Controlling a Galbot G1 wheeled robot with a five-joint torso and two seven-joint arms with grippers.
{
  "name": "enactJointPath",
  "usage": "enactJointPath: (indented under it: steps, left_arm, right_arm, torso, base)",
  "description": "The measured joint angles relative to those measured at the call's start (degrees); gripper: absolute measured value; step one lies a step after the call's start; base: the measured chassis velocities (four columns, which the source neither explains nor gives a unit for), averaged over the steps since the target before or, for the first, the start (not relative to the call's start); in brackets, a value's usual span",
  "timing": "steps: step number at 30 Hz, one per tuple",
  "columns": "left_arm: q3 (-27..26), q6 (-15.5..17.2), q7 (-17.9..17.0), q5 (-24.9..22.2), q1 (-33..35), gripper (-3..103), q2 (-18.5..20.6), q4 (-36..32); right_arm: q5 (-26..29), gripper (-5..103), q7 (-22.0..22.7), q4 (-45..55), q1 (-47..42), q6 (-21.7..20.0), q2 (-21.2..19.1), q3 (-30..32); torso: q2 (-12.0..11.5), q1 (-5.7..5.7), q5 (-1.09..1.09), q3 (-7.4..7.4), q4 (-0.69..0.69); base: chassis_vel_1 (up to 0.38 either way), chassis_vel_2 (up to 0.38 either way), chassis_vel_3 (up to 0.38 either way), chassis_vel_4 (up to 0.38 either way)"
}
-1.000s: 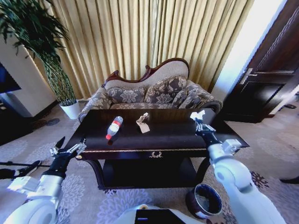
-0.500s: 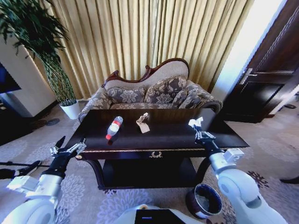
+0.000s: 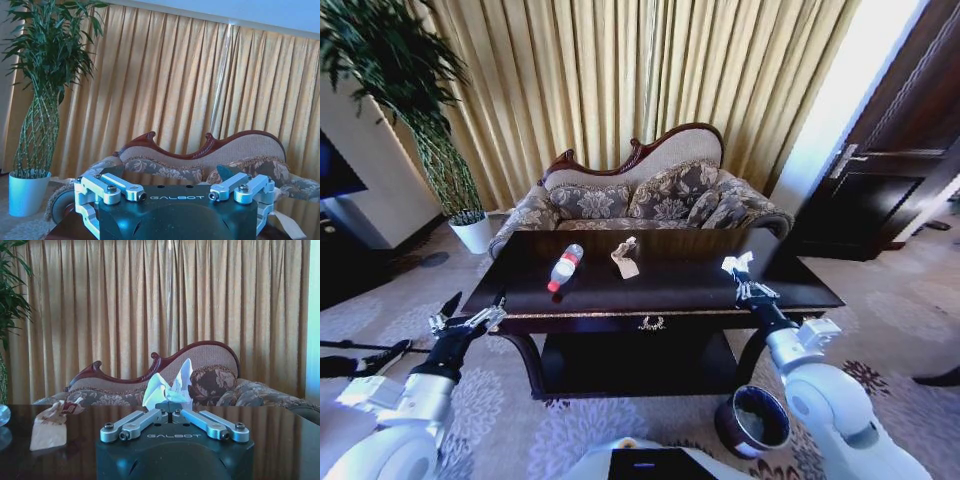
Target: Move to the front of the table and place the trash on the table into the trash bin.
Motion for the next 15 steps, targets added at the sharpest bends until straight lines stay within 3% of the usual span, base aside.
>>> enactJointPath:
  steps: [9,15]
  left_arm:
    - [0.0,0.0,0.0,0.0,-0.1,100,-0.1,0.0]
    - [0.0,0.0,0.1,0.0,0.0,100,-0.3,0.0]
  right_arm:
    - [-0.7,0,-0.2,-1.0,0.0,0.6,0.5,-0.5]
    - [-2.6,0,-2.3,-4.3,-0.5,2.5,1.6,-0.7]
  torso:
    - [0.0,-0.01,-0.01,0.00,0.00]
    - [0.0,-0.03,-0.01,-0.02,0.00]
  base:
    - [0.168,-0.157,-0.162,0.159]
    - [0.078,-0.066,-0.059,0.056]
